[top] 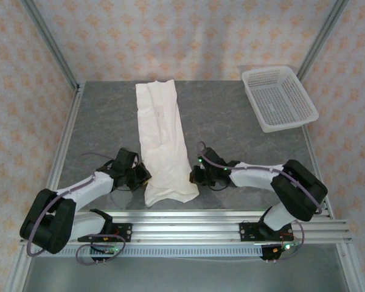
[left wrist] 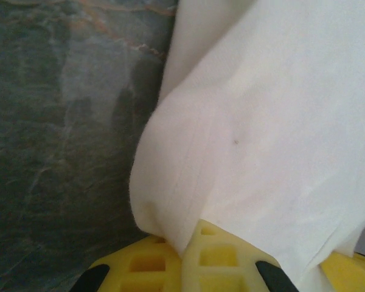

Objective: Fold the inside-out t-shirt
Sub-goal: Fold the T-shirt at the top-center of the table.

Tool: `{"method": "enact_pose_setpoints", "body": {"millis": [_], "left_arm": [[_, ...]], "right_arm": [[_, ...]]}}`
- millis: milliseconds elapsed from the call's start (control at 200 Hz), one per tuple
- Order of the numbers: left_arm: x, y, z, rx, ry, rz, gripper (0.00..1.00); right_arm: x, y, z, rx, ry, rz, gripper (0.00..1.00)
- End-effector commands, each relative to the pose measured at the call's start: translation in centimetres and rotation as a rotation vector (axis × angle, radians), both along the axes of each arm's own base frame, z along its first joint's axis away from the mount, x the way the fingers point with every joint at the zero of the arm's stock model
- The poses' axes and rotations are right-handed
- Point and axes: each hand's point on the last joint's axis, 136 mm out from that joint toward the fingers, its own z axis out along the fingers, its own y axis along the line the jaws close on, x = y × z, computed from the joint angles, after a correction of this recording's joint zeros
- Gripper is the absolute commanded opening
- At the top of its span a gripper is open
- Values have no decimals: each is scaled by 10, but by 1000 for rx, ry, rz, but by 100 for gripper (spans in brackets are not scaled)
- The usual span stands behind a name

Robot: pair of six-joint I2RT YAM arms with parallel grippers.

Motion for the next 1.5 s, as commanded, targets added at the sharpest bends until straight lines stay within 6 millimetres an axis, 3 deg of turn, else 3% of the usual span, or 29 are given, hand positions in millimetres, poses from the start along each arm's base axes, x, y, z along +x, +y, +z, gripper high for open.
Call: {"method": "enact_pose_setpoints", "body": {"millis": [0, 155, 305, 435, 560, 666, 806, 966, 1126, 1141, 1181, 1306, 1371, 1431, 1496], "left_arm": [[-19, 9, -8, 48, 14, -14, 0], [-24, 7, 16, 71, -74, -59, 0], [-1, 22, 65, 124, -229, 29, 0], [35, 34, 112, 188, -372, 100, 0], [86, 37, 146, 192, -432, 138, 0], [136, 44, 161, 202, -471, 185, 0], [197, 58, 171, 228, -517, 230, 0], [260, 68, 166, 201, -539, 269, 0], [314, 87, 121, 167, -471, 310, 0], [319, 87, 106, 162, -449, 310, 0], [332, 89, 92, 143, -434, 313, 0], [367, 88, 68, 130, -427, 292, 0], [382, 87, 64, 118, -444, 273, 15], [391, 87, 68, 103, -467, 258, 37], [395, 89, 79, 84, -496, 247, 53]], "right_arm": [[-9, -8, 5, 39, -13, -43, 0], [-21, -6, 26, 78, -15, -23, 0], [10, -4, 80, 112, -153, -86, 0], [66, -3, 131, 142, -266, -163, 0], [124, 2, 166, 176, -350, -207, 0], [169, 16, 183, 196, -374, -204, 0], [227, 27, 189, 191, -400, -240, 0], [281, 33, 191, 200, -439, -271, 0], [331, 51, 165, 212, -434, -238, 0], [335, 51, 163, 211, -432, -236, 0], [347, 53, 152, 199, -425, -237, 0], [381, 54, 127, 158, -401, -241, 5], [394, 54, 119, 141, -396, -238, 14], [404, 53, 125, 139, -411, -230, 34], [410, 51, 136, 147, -434, -212, 47]]}}
